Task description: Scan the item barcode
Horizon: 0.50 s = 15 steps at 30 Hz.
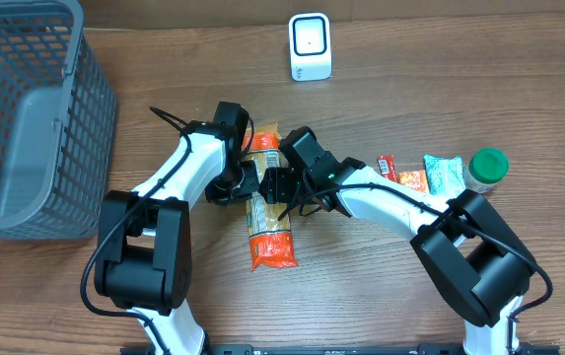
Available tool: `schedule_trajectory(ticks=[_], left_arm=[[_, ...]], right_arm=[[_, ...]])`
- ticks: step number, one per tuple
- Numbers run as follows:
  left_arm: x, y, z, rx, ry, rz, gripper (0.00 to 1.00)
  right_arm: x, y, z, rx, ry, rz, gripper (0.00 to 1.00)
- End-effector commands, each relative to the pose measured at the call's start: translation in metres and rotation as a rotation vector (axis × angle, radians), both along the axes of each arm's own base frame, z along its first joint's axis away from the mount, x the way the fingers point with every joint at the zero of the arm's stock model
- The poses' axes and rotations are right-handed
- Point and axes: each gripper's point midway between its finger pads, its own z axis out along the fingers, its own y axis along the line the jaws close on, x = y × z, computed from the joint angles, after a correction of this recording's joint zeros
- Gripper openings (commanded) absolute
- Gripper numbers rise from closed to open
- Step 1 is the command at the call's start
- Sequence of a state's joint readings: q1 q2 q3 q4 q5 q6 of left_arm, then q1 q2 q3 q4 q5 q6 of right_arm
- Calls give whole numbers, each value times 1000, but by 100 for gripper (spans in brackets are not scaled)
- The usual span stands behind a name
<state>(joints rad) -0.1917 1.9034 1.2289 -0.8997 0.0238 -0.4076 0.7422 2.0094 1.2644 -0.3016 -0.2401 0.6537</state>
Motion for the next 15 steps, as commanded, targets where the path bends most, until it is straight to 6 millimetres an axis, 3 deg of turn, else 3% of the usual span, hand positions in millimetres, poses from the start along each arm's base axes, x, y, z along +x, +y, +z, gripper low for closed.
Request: schedule_trajectory(ticks=[1,6,8,15], left_arm=[[0,2,2,-21,-14,-2,18],[4,12,3,-22,-20,28,16],[8,17,5,-26,-28,45,13],[24,42,23,-28,-56,104,8]], right_arm=[[-3,2,14,16,-13,14,67],[-6,-1,12,1,3,15,67],[-8,1,12,0,0,20,63],[-13,12,12,-38,-78,48,63]])
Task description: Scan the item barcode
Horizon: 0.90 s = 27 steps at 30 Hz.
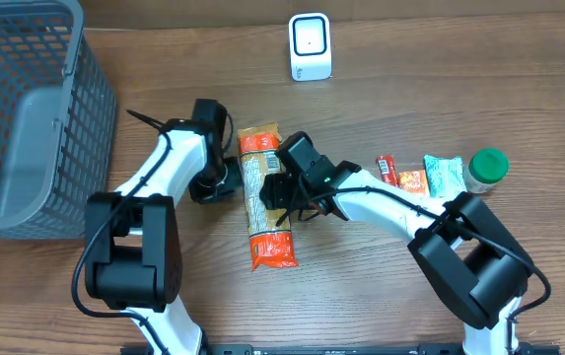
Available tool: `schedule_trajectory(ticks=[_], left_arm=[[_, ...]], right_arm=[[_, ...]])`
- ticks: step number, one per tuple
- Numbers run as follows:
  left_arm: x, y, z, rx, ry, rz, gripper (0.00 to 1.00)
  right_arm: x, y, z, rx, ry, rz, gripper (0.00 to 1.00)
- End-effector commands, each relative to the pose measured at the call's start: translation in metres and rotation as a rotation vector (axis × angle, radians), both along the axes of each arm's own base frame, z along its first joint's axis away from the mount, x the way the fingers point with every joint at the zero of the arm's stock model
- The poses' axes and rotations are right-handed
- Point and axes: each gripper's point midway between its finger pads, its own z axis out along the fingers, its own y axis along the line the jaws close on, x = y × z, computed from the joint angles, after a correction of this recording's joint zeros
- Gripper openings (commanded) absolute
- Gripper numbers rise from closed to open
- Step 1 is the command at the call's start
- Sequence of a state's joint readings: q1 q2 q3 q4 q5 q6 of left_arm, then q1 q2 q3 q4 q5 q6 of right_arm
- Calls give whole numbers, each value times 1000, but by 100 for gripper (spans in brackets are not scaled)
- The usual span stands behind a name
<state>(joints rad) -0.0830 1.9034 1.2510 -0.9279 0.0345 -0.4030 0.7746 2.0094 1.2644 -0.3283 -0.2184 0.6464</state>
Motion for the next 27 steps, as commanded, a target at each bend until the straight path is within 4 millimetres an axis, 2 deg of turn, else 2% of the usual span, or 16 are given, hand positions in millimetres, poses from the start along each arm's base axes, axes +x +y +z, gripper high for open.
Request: schedule_trajectory(ticks=[1,7,10,13,19,22,23,24,26,27], left_arm=[[20,11,18,-14,-70,10,9],[24,24,18,-11,-87,46,20],[25,24,17,-10,-89,46,27],[25,24,16,-10,-93,46,29],[22,24,12,-11,-89,46,35],[22,24,11,-11,-88,46,42],[22,24,11,-11,-88,46,42],[22,23,11,-13,-88,46,36],[20,17,11,-51,-80,33,4],[20,14,11,-68,-80,21,4]], right_arm=[[0,8,16,-18,-96,18,63],[0,15,23,-143,-252,52,63],[-1,17,29,-235,-349,61,67],[-8,24,33,-277,-416,86,70],[-23,37,37,-300,-480,145,73],[-24,38,37,-300,-479,148,76],[-24,38,37,-301,-478,148,78],[-24,37,36,-303,-477,148,80],[-23,35,36,-304,-469,142,83],[-22,34,35,-305,-464,136,83]])
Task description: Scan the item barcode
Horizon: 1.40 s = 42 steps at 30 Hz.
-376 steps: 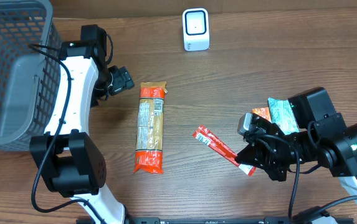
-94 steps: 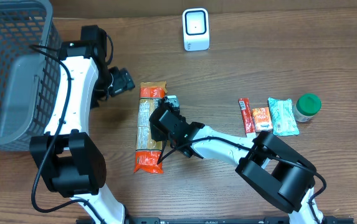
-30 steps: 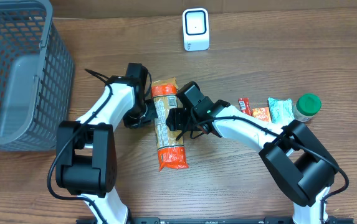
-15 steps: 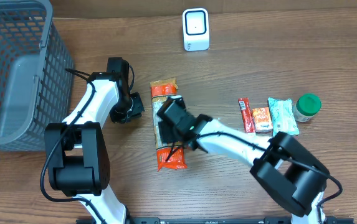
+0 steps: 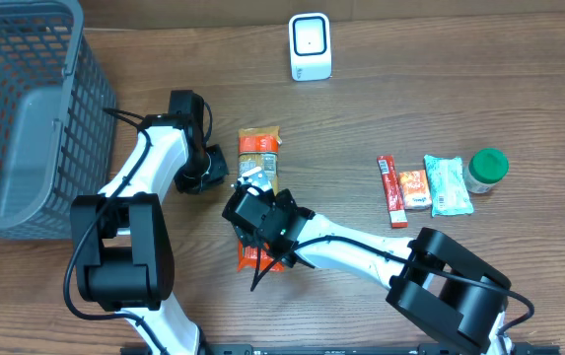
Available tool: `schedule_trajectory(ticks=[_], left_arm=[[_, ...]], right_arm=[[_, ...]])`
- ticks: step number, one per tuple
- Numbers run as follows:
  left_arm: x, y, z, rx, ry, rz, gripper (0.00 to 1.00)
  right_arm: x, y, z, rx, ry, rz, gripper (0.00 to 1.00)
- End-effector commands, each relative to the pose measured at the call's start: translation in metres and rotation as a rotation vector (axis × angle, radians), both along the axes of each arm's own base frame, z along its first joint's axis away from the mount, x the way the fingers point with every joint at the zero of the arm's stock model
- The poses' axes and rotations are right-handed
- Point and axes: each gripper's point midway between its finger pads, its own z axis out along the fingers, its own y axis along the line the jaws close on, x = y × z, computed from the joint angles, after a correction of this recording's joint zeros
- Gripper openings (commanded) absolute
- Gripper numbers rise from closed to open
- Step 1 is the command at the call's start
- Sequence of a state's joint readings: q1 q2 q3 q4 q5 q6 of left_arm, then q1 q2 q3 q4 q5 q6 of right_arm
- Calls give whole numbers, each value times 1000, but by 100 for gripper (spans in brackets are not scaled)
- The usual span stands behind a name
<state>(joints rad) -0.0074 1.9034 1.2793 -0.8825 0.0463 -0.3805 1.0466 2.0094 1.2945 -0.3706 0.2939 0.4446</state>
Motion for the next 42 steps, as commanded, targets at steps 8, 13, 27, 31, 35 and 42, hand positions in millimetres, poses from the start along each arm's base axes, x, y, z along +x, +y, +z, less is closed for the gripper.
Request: schedule_trajectory(ticks=[8,13,27,31,35,42], left_arm=[[-22,-34,-7,-111,43,-130,4],[-50,-49,-22,-126,120,-137,4],[-111,-123,-9,-421,284,-340,4],[-95,-112,0,-403,236,-333,4],[-63,-95,20,-382,129,-295,4],[-8,-31,38,-178,-21,-144,9]], right_arm=[[18,-10,64,108,-34,-93,84],[16,-18,70,103,-17,-95,88],[41,-71,62,91,128,-185,94],[31,-66,59,103,201,-18,92],[24,-59,60,109,213,88,82],[26,-49,61,76,134,89,67]])
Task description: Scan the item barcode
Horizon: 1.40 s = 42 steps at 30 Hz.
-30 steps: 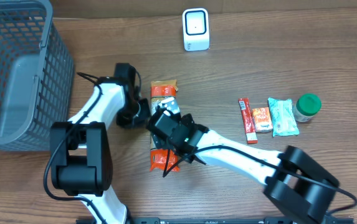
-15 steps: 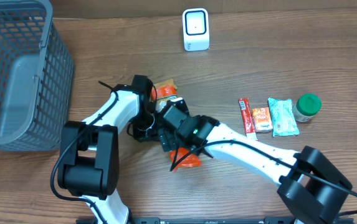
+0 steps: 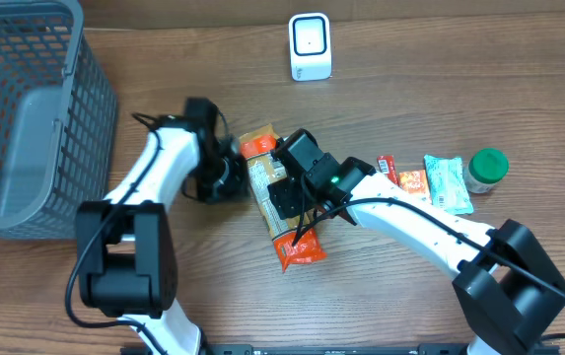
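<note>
The long orange snack packet [image 3: 284,212] lies tilted in the overhead view, its top toward the upper left and its orange end toward the lower right. My right gripper [image 3: 284,189] is over the packet's middle, shut on it. Just left of the packet's top end sits my left gripper [image 3: 229,176], its dark fingers apparently spread and holding nothing. The white scanner [image 3: 310,46] stands at the far edge, well behind the packet.
A grey mesh basket [image 3: 26,108] fills the far left. To the right lie a red stick packet [image 3: 388,168], a small orange packet [image 3: 412,181], a teal packet [image 3: 447,183] and a green-lidded jar [image 3: 486,168].
My right arm has swung to the right, and the packet has gone with it, now tilted and shifted right. My left gripper has come from the left to the packet's top edge.
Both grippers met on the packet at first. Then my left gripper was off it to the left, and later further left, while my right gripper had moved onto the packet's lower half. Now the right gripper holds the tilted packet further right, the left beside it.
</note>
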Available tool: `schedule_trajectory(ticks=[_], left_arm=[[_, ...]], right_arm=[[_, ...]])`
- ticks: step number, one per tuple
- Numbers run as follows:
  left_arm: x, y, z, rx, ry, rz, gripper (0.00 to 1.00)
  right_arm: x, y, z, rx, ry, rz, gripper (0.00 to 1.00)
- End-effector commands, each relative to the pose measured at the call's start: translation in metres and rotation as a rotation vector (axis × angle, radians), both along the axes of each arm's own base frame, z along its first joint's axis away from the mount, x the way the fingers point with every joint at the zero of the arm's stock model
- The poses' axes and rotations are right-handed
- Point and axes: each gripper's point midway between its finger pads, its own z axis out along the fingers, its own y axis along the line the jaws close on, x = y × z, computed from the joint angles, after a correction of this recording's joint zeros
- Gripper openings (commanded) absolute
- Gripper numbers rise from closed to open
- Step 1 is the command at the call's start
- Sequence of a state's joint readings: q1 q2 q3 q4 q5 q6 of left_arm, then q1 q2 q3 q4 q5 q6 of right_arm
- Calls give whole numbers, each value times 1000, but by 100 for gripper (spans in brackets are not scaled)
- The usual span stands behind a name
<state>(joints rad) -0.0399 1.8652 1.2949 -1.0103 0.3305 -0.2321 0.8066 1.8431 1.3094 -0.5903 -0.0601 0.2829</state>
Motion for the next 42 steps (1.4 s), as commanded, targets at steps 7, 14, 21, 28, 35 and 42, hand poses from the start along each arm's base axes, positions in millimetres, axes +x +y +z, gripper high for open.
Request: schedule_trajectory(ticks=[7,14,21,28,35,42], left_arm=[[32,60,7,208,-118,120,20],[35,62,4,216,-136,122,25],[45,63,4,220,-176,127,49],[60,66,7,232,-239,135,69],[59,66,7,232,-238,134,100],[59,66,7,231,-236,134,100]], right_arm=[[2,21,5,-47,-140,-24,65],[-4,39,-12,-74,-183,-5,62],[4,35,-43,-155,-212,-30,63],[5,38,-51,-156,-214,-27,62],[-5,30,-57,-214,-195,-13,59],[-12,38,-29,-219,-296,-12,59]])
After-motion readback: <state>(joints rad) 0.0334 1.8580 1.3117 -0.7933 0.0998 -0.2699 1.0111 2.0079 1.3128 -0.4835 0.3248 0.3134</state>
